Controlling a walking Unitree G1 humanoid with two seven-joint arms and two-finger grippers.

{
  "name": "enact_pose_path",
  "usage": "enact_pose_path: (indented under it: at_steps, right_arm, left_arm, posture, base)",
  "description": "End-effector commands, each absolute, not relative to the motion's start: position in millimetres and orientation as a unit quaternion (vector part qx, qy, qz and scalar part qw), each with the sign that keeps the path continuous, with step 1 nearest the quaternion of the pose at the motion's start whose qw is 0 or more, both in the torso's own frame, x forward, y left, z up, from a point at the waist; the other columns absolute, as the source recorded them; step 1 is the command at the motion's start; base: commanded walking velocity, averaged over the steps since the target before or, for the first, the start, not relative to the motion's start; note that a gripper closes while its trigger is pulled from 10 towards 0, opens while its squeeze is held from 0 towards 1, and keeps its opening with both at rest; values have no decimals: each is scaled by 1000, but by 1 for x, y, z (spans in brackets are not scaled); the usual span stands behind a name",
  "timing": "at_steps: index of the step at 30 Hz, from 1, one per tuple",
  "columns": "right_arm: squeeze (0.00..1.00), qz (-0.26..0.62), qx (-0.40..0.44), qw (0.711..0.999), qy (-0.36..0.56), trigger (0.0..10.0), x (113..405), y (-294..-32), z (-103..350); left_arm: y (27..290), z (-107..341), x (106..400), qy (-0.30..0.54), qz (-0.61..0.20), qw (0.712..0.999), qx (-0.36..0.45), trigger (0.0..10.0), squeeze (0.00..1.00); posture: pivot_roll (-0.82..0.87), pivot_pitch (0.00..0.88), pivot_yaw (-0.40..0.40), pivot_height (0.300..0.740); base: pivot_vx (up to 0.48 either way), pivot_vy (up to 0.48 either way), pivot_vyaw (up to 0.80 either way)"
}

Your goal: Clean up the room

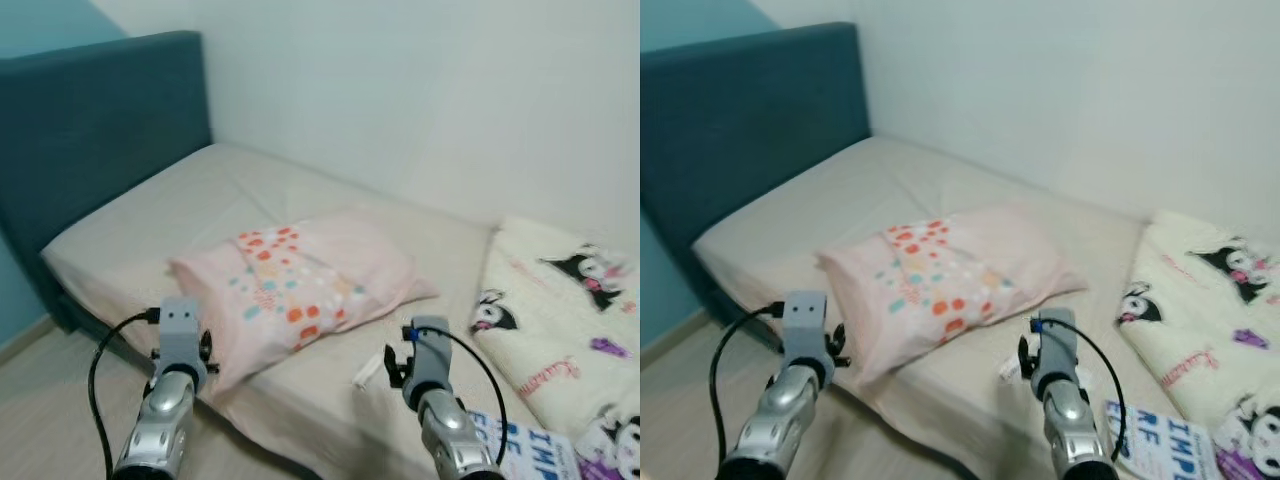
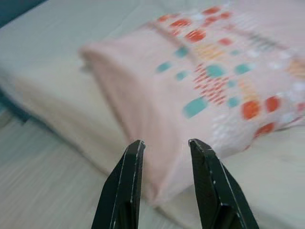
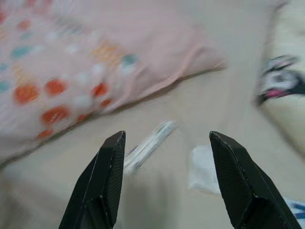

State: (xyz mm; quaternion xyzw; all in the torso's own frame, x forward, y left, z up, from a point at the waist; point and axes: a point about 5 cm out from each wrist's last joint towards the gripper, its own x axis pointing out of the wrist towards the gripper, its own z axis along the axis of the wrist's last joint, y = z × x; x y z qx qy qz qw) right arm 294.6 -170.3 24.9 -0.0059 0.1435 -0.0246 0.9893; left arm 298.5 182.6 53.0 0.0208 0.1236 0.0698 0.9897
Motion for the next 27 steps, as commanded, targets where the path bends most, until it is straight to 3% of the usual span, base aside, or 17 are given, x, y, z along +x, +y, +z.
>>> enact_pose_path:
  at_steps: [1, 25, 27]
  right_arm:
    - [0, -24, -11, 991, 134, 10000, 292, -169, 25]
    - [0, -23, -58, 992, 109, 10000, 291, -172, 28]
    - [0, -17, -58, 993, 99, 10000, 291, -171, 29]
  left_arm:
    - [186, 45, 295, 138, 71, 988, 28, 10000, 0]
    - [186, 49, 295, 113, 70, 991, 13, 10000, 0]
    - [185, 50, 295, 111, 66, 992, 9, 10000, 0]
  posture:
    - [16, 0, -76, 740]
    - [12, 0, -73, 740]
    - [13, 0, -74, 740]
  base:
    - [0, 0, -800]
    - [0, 0, -800]
    - [0, 0, 0]
